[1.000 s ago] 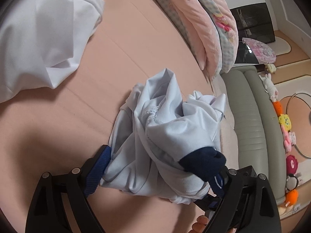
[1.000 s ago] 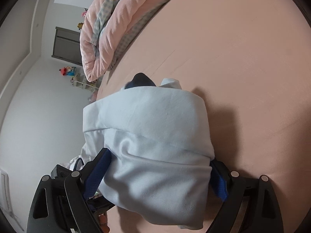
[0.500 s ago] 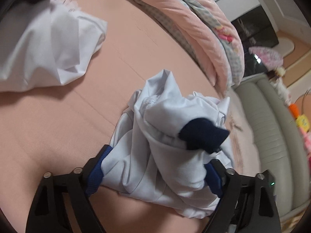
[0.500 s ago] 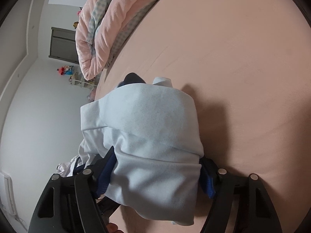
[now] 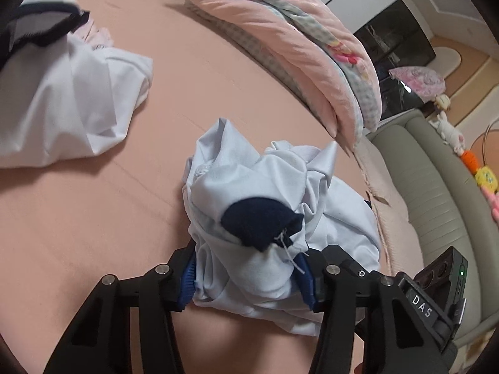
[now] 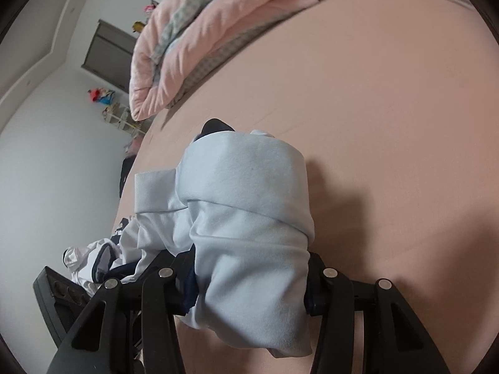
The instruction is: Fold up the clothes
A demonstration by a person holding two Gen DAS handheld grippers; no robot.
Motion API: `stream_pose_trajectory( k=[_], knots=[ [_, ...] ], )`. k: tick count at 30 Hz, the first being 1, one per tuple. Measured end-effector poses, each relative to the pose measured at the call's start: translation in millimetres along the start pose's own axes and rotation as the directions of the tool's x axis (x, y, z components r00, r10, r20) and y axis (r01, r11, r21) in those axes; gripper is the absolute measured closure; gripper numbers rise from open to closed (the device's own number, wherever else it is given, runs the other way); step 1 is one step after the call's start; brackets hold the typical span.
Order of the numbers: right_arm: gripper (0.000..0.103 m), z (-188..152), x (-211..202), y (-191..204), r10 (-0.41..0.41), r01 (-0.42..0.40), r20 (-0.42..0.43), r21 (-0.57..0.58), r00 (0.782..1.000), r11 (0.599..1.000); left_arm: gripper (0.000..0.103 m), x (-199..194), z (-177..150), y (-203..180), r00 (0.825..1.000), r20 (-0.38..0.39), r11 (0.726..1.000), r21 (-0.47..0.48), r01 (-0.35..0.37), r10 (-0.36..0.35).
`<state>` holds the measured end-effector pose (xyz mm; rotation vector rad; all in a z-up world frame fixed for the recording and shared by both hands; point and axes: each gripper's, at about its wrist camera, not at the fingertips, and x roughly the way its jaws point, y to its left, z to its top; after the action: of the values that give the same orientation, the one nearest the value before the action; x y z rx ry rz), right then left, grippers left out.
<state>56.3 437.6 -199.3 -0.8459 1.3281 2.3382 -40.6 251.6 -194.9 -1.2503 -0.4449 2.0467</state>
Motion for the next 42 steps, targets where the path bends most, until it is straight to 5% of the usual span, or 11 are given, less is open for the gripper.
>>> stream_pose_trajectory(
  k=[17,29,34,42],
  knots=[
    [0.054,8.6,-32.6,7.0,0.025,-0.023,0.043,-0.047,0.999,0.999,0.055,-17.4,-1.4,-31.1,0.999,-0.004,0.998,0.05,0.043,-0.043],
    [0.054,25.3,-82.0,0.2,0.029,-0.024,0.084,-0.058,0.996,0.998,0.055,-31.4,-9.8,-91.4,0.998,-0.009,0.986,0.152,0.062,-0.062],
    [0.054,42.4,-121.6,-13.2,0.039,-0.034,0.139,-0.043,0.99,0.999,0.055,-32.4,-14.2,-142.2,0.994,-0.027,0.968,0.225,0.108,-0.105],
    [0.054,64.9,-196.9,-52.7,0.01,-0.009,0.243,-0.005,0.97,1.0,0.055,-23.5,-49.6,-228.4,0.989,-0.044,0.903,0.403,0.147,-0.142]
  ],
)
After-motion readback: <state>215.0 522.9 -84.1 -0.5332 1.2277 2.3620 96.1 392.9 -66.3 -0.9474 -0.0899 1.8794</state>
